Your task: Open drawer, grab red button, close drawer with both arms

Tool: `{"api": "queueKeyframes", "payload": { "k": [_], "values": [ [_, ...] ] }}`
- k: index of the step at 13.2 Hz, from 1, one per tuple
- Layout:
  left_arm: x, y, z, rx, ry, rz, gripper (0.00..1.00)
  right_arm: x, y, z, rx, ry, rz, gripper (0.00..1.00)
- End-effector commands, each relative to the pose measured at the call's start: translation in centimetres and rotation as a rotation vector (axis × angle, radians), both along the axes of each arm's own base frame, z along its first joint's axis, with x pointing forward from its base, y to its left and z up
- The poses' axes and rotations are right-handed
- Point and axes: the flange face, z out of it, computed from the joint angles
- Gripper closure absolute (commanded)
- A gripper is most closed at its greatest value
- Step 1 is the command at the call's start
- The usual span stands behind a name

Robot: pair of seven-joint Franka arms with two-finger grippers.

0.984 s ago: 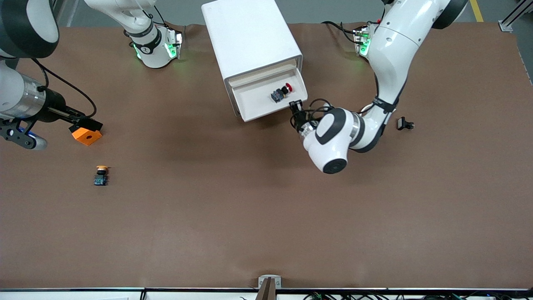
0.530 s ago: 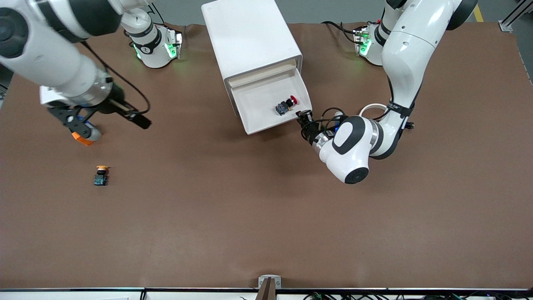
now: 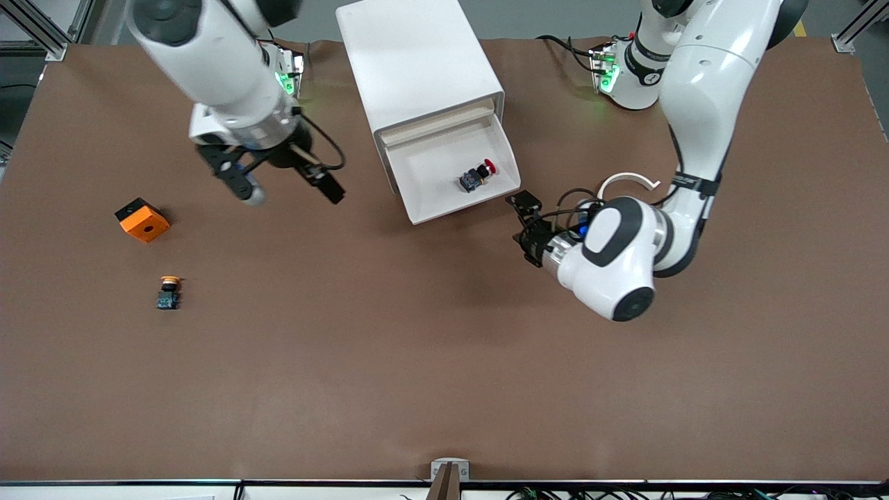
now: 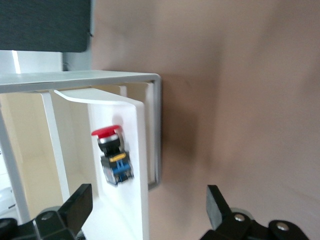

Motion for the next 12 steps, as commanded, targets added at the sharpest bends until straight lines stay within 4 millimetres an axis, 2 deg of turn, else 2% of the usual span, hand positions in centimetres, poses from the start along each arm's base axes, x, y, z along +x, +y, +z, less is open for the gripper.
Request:
{"api": "queueKeyframes", "payload": {
  "k": [1, 2, 3, 4, 6, 8, 10, 11, 12],
  "values": [
    [2.5, 2.3, 5.6, -0.055, -0.139, -0.026, 0.00, -1.6, 4.8, -2.8, -0.010, 0.021, -0.082, 0.00],
    [3.2, 4.1, 7.5, -0.084, -0.195, -0.037, 0.00, -2.2, 6.5, -4.0, -0.020, 0.026, -0.101, 0.00],
    [3.2, 4.9, 10.2, -0.120, -0.285, -0.102, 0.00, -3.0, 8.3, -5.0, -0.036, 0.023, -0.112, 0.00],
    [3.1, 6.1, 12.4, -0.132, -0.384, -0.205, 0.00, -4.3, 10.7, -6.8, -0.071, 0.021, -0.125, 0.00],
    [2.4, 7.1, 15.6, -0.101, -0.524, -0.430, 0.00, -6.2, 13.7, -9.2, -0.108, 0.022, -0.129, 0.00],
    [2.4, 8.6, 17.1, -0.157, -0.616, -0.618, 0.00, -8.0, 16.5, -11.3, -0.133, 0.035, -0.092, 0.00],
    [2.1, 12.6, 21.6, -0.214, -0.742, -0.840, 0.00, -8.6, 19.0, -13.3, -0.154, 0.033, -0.101, 0.00],
    [1.7, 13.3, 22.8, -0.237, -0.778, -0.985, 0.00, -8.3, 19.8, -14.3, -0.164, 0.030, -0.111, 0.00],
    [1.4, 14.1, 23.0, -0.260, -0.779, -1.139, 0.00, -8.2, 20.7, -15.6, -0.173, 0.034, -0.110, 0.00]
  ]
}}
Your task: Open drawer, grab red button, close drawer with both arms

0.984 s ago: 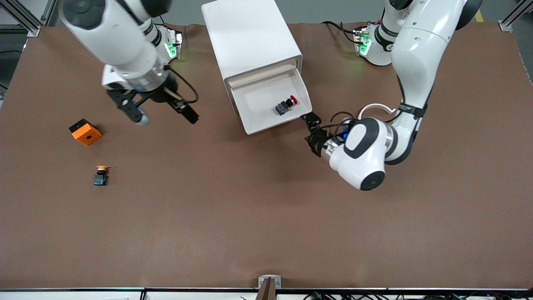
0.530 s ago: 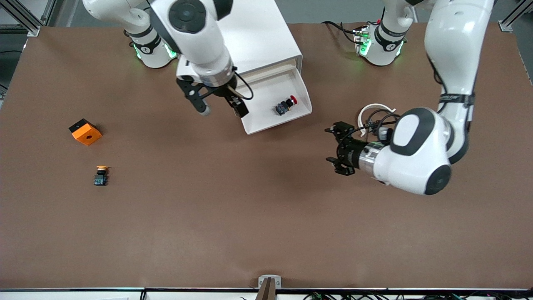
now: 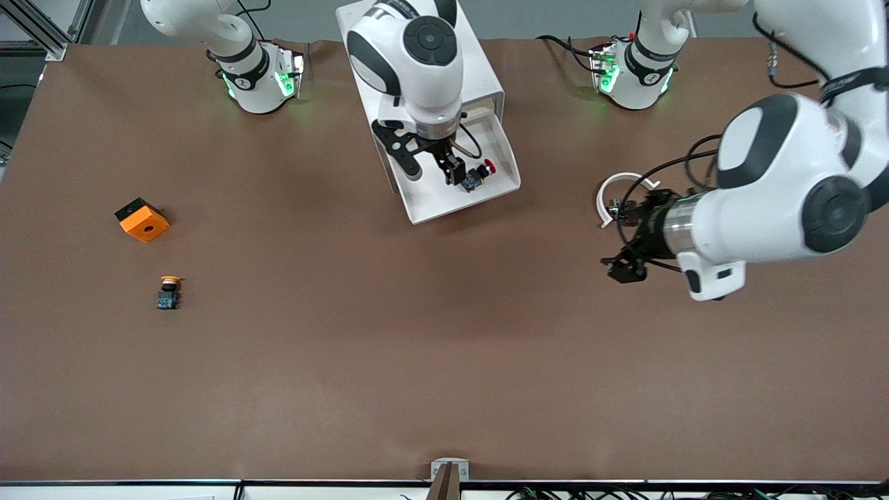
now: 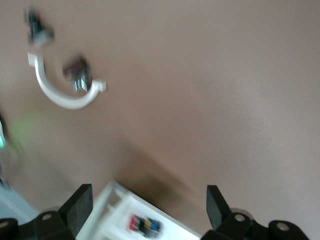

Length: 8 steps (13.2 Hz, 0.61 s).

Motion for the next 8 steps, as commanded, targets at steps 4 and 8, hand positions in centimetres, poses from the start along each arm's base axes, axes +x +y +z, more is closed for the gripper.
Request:
{"api": "queueKeyframes", "payload": {
  "k": [4, 8],
  "values": [
    [-1.1, 3.5, 1.6, 0.006, -0.100, -0.558, 0.00, 1.3, 4.2, -4.8, -0.050, -0.018, 0.006, 0.00],
    [-4.7, 1.3, -2.5, 0.004, -0.254, -0.713, 0.00, 0.6, 4.8, -5.0, -0.050, -0.016, 0.017, 0.00]
  ]
}}
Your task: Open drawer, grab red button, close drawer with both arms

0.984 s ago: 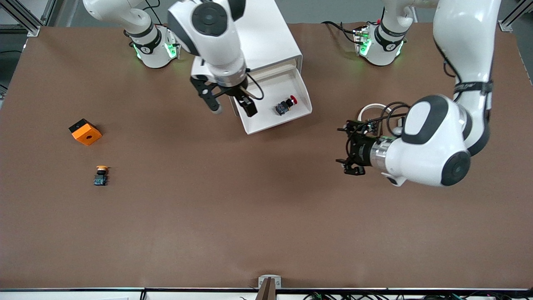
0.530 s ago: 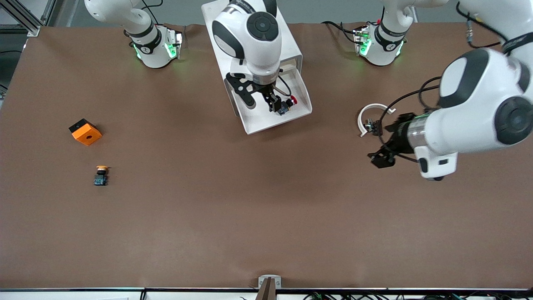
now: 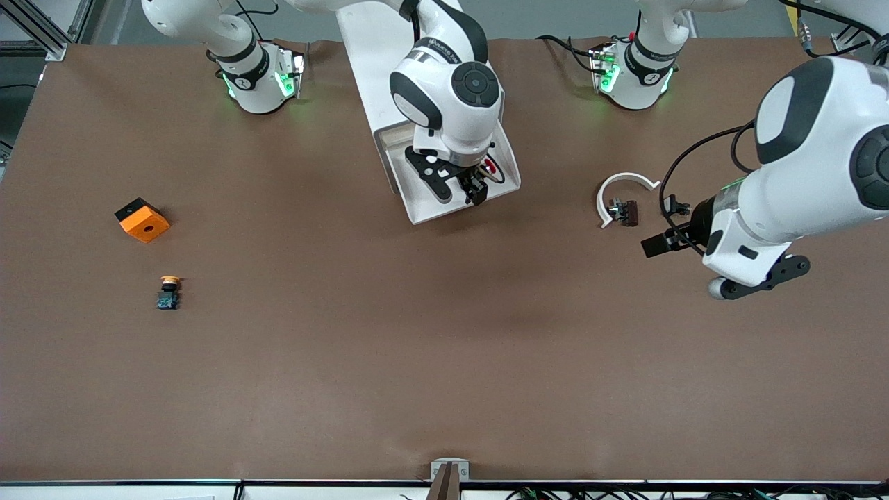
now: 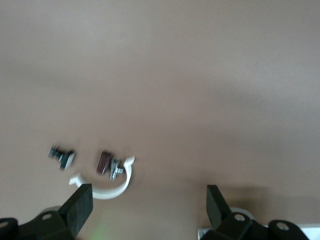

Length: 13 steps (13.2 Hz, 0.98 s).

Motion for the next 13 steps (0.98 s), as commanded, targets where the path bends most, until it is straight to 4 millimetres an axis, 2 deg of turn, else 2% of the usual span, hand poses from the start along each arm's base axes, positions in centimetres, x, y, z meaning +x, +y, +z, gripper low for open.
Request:
{"api": "queueKeyframes", "payload": {
  "k": [1, 4, 6, 9, 13],
  "values": [
    [-5.4, -2.2, -3.3, 0.003, -0.097, -0.084, 0.00, -0.3, 0.8, 0.7, -0.007, -0.021, -0.008, 0.00],
    [-8.6, -5.5, -7.7, 0.001, -0.082, -0.135, 0.00, -0.3, 1.2, 1.0, 0.010, -0.032, -0.004, 0.00],
    [-10.0, -6.2, -9.3, -0.049, -0.071, -0.099, 0.00, -0.6, 1.9, 0.2, 0.024, -0.042, 0.004, 0.00],
    [-11.3, -7.5, -10.8, -0.050, -0.047, -0.123, 0.00, -0.6, 2.4, -1.4, 0.022, -0.042, 0.009, 0.00],
    [-12.6, -8.3, -12.5, -0.040, -0.013, -0.146, 0.00, -1.2, 2.9, -1.7, 0.019, -0.039, 0.029, 0.00]
  ]
}}
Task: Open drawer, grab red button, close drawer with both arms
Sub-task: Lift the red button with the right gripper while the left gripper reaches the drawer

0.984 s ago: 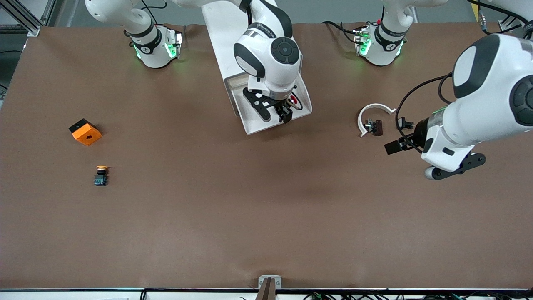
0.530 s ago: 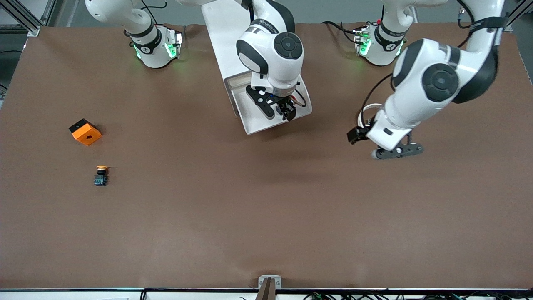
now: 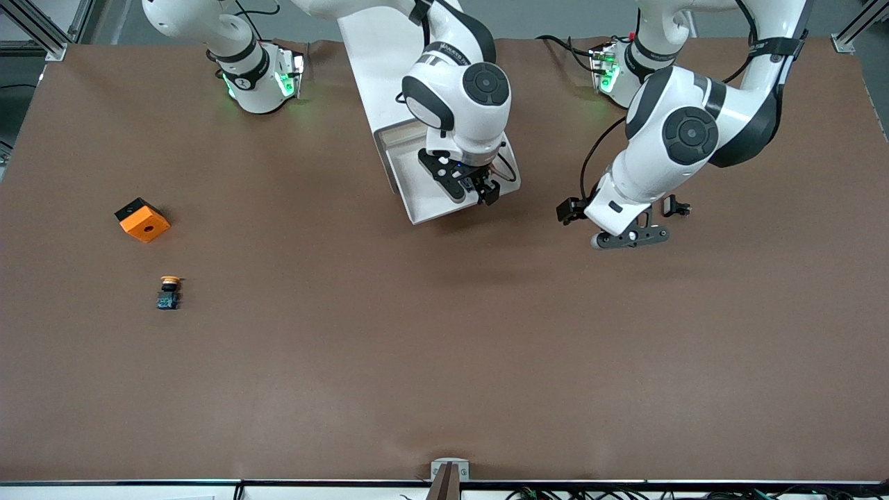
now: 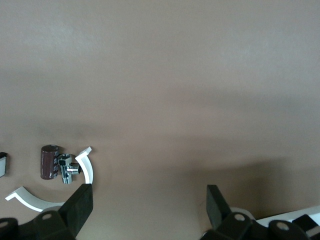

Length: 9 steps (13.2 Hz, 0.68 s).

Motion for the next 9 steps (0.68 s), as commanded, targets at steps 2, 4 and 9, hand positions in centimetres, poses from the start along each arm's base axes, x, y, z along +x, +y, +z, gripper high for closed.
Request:
{"api": "queueKeyframes", "payload": {
  "k": [2, 4, 9],
  "values": [
    [-2.1, -1.0, -0.8, -0.007, 0.017, -0.014, 0.00, -0.5, 0.9, 0.1, -0.007, -0.018, 0.010, 0.21],
    [-3.6, -2.0, -2.8, -0.039, 0.017, -0.002, 0.00, -0.5, 1.0, 0.2, -0.005, -0.018, 0.010, 0.97],
    [-4.9, -4.3, -6.3, -0.071, -0.018, 0.056, 0.00, -0.6, 1.0, 0.2, -0.007, -0.015, 0.011, 1.00]
  ]
}}
